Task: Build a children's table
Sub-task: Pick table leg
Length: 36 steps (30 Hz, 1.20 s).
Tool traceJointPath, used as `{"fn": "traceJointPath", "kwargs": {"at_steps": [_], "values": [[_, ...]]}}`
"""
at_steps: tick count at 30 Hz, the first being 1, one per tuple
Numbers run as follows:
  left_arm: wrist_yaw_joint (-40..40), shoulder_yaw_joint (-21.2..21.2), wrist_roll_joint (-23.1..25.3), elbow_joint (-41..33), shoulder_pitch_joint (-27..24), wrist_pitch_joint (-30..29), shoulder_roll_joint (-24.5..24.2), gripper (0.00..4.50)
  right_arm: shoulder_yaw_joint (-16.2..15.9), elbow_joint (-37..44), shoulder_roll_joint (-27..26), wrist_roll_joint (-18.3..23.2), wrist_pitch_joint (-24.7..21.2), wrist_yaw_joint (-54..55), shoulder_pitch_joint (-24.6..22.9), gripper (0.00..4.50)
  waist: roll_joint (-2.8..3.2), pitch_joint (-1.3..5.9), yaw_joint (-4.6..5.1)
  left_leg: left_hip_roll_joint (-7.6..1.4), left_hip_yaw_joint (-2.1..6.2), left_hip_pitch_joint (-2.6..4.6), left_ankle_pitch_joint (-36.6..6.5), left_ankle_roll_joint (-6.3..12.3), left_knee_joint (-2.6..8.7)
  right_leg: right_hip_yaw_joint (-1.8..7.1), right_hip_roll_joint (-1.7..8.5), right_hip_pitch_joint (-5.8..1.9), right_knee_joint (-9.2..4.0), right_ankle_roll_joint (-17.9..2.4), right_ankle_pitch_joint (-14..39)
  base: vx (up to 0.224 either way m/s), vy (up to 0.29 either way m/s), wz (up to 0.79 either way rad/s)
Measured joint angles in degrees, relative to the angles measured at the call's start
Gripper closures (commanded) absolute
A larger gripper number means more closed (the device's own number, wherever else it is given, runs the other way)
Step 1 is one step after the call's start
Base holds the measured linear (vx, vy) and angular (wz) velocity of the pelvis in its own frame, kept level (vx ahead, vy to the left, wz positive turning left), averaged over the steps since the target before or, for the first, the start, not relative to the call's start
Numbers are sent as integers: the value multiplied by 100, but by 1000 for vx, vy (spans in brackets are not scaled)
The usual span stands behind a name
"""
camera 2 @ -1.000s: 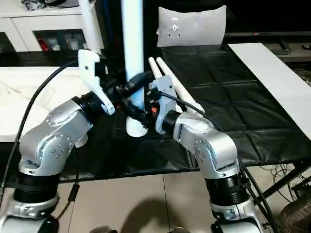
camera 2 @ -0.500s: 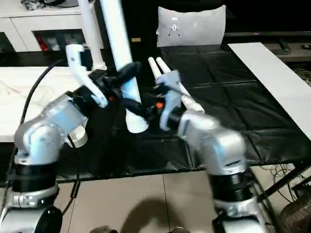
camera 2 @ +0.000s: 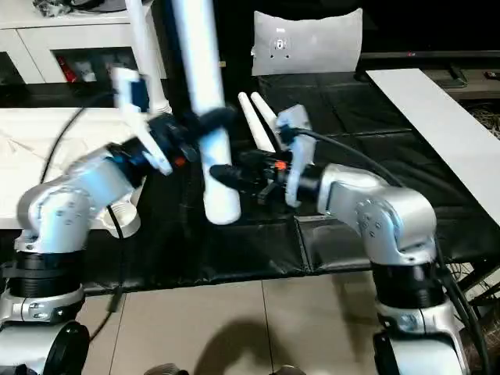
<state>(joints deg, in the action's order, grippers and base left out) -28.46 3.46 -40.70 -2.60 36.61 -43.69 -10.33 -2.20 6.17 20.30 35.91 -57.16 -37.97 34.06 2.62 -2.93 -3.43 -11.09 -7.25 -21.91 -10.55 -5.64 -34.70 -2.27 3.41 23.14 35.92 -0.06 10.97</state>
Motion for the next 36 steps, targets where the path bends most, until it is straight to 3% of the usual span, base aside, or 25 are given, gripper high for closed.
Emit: {"fn": "traceJointPath", "kwargs": {"at_steps": [4,11,22,36], "values": [[-70,-157,100,-76,44,5,-46,265,-87,-77,-63,-6,-94,1,0,71,-1,0,-5,0,0,-1,0,0,-1,0,0,0,0,0,0,0,0,0],[-262,-395,271,-101,86,103,-115,265,-256,-305,-135,-13,-142,-3,45,145,-1,0,-9,0,0,0,1,1,-1,0,1,0,0,-1,0,0,0,0],[-369,-435,307,-101,163,130,-153,265,-279,-443,-258,-8,-121,-57,180,238,0,0,-8,0,0,-1,0,0,-2,0,1,0,1,-1,-1,0,0,0],[-368,-441,326,-102,166,108,-183,265,-312,-472,-291,-60,-73,-105,182,254,1,0,-9,0,0,0,1,0,-2,0,1,0,2,-2,-1,0,0,0]]}}
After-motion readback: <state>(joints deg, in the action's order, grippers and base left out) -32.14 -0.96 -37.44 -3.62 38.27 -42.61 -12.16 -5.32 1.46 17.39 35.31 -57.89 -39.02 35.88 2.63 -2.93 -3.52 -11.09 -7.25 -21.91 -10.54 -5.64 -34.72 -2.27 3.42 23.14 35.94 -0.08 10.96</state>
